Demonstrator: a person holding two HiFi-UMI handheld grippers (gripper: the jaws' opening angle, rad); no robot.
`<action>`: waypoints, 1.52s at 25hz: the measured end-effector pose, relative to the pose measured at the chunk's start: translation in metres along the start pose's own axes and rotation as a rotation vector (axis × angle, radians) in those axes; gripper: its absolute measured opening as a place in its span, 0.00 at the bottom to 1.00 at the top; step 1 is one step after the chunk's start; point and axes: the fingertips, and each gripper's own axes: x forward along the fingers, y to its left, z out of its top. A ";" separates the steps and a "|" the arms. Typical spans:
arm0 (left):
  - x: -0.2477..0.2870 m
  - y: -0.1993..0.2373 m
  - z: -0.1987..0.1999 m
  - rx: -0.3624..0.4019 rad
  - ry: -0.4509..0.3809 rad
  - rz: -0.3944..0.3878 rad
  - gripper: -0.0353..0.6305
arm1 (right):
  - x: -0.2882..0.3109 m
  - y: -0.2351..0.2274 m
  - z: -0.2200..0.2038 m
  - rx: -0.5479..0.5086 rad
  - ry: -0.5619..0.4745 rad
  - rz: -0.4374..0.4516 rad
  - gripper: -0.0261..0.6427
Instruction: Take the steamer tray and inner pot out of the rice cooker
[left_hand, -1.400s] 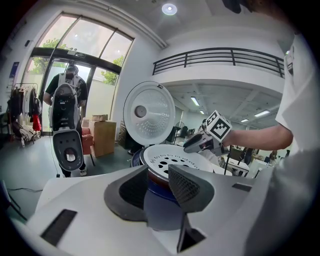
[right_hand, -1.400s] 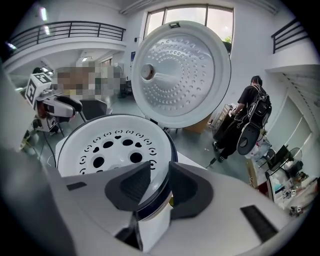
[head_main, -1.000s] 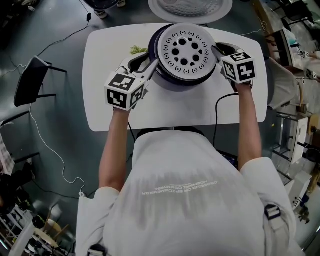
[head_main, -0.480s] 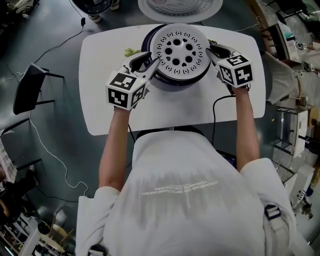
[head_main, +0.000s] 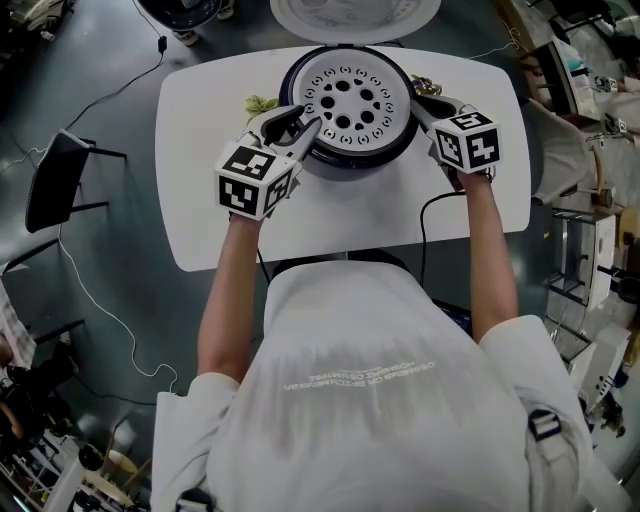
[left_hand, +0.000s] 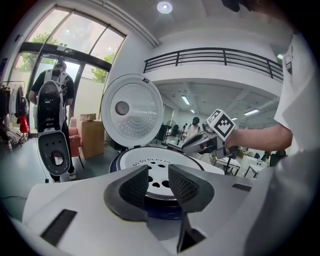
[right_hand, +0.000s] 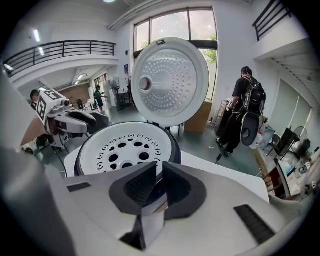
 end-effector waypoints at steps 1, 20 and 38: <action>0.000 0.000 0.000 -0.001 0.000 0.002 0.26 | 0.002 0.000 -0.001 0.004 0.003 0.002 0.16; -0.018 0.041 0.005 -0.003 -0.031 -0.029 0.26 | 0.044 -0.019 -0.001 -0.098 0.310 -0.140 0.41; -0.004 0.012 0.008 -0.012 -0.025 -0.069 0.26 | -0.017 -0.044 0.021 -0.068 0.238 -0.125 0.20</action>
